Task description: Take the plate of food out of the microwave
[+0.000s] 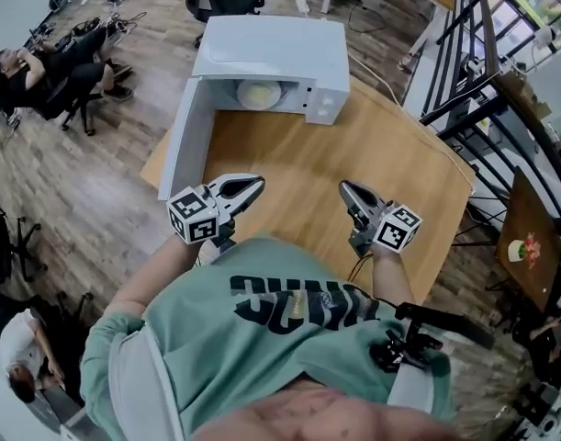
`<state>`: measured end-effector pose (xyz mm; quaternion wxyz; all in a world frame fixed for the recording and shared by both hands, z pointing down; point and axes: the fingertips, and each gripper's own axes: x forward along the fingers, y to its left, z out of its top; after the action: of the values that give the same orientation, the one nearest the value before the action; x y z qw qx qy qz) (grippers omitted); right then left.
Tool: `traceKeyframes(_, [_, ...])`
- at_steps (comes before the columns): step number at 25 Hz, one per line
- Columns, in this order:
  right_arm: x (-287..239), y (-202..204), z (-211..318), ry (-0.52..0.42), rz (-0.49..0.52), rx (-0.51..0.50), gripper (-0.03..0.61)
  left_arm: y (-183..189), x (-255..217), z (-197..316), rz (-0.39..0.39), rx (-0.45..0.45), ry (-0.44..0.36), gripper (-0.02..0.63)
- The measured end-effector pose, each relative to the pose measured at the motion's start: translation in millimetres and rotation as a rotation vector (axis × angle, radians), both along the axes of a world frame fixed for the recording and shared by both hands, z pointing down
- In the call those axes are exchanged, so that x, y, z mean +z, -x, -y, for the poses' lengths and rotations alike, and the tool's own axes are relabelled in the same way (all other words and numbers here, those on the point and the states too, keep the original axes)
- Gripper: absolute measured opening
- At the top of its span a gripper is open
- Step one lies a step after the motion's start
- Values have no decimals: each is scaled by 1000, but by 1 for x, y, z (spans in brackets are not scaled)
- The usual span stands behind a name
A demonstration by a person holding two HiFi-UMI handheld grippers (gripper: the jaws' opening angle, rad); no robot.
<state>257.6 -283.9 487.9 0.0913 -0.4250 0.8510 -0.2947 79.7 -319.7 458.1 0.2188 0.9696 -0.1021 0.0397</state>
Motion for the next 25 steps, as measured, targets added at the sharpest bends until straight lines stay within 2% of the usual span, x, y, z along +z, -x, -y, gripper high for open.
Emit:
traceKeyframes(11, [35, 50, 74, 112, -40, -104, 6, 15, 37, 33, -17, -35, 28, 2])
traceKeyframes(21, [95, 91, 169, 253, 160, -136, 8, 26, 75, 58, -9, -68, 61, 2])
traceKeyframes(25, [122, 104, 198, 323, 211, -141, 67, 38, 88, 68, 1, -98, 78, 2])
